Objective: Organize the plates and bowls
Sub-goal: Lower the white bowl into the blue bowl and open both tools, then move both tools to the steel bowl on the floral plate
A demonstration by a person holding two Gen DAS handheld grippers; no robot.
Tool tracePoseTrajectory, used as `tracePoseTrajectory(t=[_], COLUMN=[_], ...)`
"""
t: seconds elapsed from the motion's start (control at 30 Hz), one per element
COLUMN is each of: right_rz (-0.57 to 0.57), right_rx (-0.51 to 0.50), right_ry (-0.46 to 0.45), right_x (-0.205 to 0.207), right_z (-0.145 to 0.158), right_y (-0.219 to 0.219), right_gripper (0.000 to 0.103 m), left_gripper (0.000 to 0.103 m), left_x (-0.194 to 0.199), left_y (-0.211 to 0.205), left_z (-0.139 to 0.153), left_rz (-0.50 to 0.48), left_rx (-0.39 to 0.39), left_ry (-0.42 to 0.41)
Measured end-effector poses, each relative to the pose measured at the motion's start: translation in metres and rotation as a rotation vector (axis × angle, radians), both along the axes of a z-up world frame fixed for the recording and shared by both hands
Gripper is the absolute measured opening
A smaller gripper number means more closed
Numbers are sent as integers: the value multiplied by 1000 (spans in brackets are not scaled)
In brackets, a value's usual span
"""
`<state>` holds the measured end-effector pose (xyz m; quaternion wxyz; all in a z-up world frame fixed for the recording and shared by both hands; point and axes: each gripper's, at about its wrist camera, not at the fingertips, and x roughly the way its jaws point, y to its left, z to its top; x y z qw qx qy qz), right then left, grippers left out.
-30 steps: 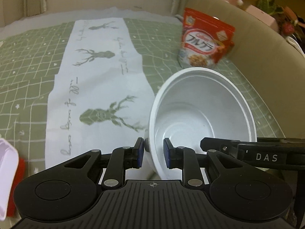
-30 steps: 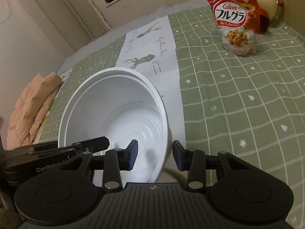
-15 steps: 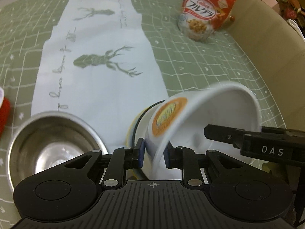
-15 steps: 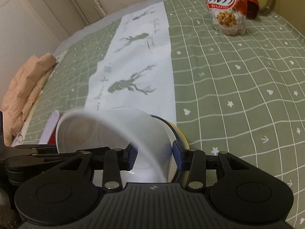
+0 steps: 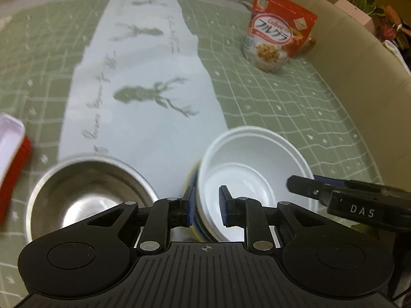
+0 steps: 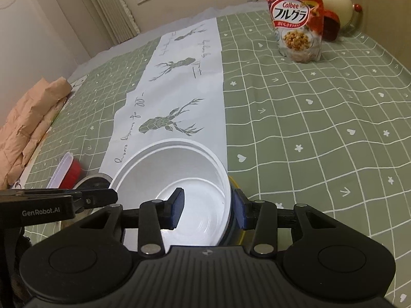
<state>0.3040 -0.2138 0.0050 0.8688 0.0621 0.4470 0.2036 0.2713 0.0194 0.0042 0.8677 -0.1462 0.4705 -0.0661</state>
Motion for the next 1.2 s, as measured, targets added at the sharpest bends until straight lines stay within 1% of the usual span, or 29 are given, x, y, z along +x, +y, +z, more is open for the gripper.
tracePoseTrajectory(t=[0.07,0.17,0.33,0.5,0.6,0.67,0.73,0.8,0.9,1.0,1.1,1.2], right_rz=[7,16,-5,-24,-64,-78,-79,-75,-55,-4,51,104], right_rx=[23,32,-9,-45,-47,-41,-29,-7,26,50,71,61], right_ry=[2,-17,-28,-92,-141,-168,-194,-207,-180,-142,-70,-15], right_x=[-5,-10,-10,-19,-31,-40,-52,-64,-76,-88,-96,-103], right_z=[2,5,-1,4,13,21,28,32,29,18,0,-18], right_y=[0,0,1,-1,-8,-9,-7,-2,14,39,69,101], right_gripper=[46,47,47,47,47,47,47,48,48,48,49,49], left_gripper=[26,26,25,24,24,24,24,24,24,24,24,24], left_x=[-1,-2,-5,-12,-20,-27,-38,-48,-64,-75,-83,-85], left_y=[-1,-2,-6,-4,4,14,31,50,89,123,149,166], left_z=[0,0,4,9,15,20,26,29,25,9,-11,-28], left_rz=[8,8,-11,-24,-15,-9,0,31,114,201,256,282], left_rx=[8,7,13,25,32,21,9,13,41,105,101,90], left_ry=[1,-3,-18,-40,-71,-99,-136,-162,-171,-127,-72,-37])
